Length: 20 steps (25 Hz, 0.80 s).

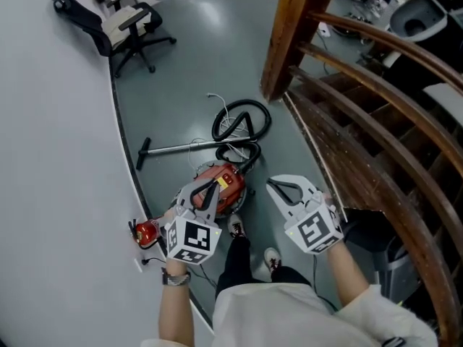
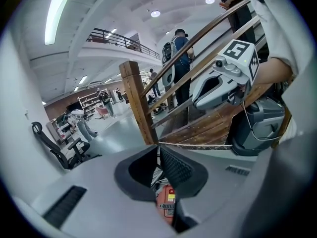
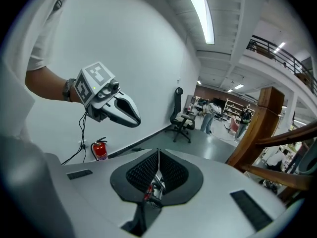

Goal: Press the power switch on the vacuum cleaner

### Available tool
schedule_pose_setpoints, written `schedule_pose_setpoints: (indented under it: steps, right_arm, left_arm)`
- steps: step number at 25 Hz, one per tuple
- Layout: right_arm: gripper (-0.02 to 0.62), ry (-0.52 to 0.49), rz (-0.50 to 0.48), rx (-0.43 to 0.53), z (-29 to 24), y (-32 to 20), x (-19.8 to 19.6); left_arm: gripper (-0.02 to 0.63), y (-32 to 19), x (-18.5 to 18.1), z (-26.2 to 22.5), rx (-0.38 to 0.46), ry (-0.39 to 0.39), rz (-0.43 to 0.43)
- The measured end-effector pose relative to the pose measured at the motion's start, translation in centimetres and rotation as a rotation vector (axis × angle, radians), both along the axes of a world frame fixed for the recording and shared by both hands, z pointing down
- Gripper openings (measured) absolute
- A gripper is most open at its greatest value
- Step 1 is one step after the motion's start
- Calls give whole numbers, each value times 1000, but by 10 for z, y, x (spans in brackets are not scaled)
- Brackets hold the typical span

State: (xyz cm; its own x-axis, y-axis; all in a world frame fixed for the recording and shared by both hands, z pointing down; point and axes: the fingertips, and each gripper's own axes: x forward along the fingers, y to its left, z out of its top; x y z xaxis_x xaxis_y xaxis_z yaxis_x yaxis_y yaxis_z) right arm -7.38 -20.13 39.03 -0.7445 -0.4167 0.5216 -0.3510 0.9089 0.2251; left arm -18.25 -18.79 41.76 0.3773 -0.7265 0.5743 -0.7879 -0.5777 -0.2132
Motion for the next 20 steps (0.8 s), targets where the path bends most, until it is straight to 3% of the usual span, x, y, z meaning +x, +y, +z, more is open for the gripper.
schedule_pose_setpoints:
  steps: [8,20]
  right_arm:
    - [31,21,36,-41,43,-8,-6]
    - [31,46,119,-111,109,-20,-13]
  left_arm:
    - [26,-14,-15,56,-73,10,19]
    - [48,-34,-7,143,-185,65,49]
